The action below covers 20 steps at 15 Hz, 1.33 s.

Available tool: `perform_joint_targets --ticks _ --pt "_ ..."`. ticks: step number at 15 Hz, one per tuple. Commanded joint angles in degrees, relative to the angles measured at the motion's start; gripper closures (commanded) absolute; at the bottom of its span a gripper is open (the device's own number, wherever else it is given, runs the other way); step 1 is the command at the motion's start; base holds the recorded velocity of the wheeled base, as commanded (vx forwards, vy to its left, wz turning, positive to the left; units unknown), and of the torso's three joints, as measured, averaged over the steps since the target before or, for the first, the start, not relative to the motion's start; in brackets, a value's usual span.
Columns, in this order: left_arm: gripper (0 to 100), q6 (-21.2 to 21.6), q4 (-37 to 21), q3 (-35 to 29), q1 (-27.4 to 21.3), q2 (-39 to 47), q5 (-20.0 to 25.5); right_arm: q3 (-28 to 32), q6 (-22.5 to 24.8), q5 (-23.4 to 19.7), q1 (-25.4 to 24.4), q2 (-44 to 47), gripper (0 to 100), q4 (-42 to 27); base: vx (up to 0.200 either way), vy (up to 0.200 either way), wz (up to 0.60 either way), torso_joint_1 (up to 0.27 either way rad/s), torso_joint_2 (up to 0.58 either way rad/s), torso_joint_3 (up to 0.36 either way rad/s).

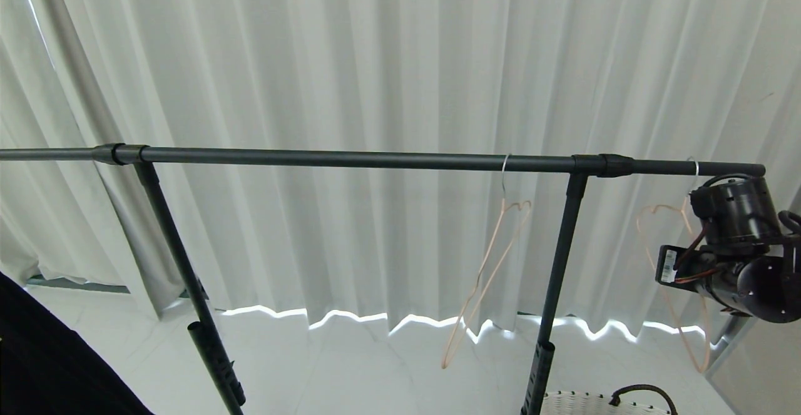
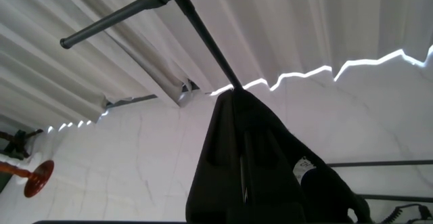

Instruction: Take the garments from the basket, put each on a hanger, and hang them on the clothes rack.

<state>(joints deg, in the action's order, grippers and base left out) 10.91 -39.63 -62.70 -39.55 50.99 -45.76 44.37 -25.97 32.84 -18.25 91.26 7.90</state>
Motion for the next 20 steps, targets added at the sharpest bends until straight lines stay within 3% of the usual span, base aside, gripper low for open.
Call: perform_joint_targets --ticks 1,11,15,20 --pt "100 -0.01 -0.01 0.03 0.00 -0.28 -0.03 0.01 0.21 0.03 -0.91 -2.31 100 0.10 0.000 0.000 0.00 0.000 0.00 0.000" --pt "100 0.16 -0.01 0.12 -0.09 -1.42 -0.03 -1.57 5.49 -0.06 -1.70 -8.03 100 3.17 0.000 0.000 0.00 0.000 0.00 0.000" --pt "100 0.25 -0.01 0.21 0.00 -1.42 -0.03 -7.99 8.74 -0.32 -3.55 -16.29 100 3.79 -0.050 0.000 0.00 0.002 0.00 -0.001" --pt "100 0.34 -0.01 0.38 0.00 -1.34 -0.03 -17.48 19.46 -2.78 -5.31 -30.53 100 3.79 -0.200 0.000 0.00 -0.001 0.01 0.006"
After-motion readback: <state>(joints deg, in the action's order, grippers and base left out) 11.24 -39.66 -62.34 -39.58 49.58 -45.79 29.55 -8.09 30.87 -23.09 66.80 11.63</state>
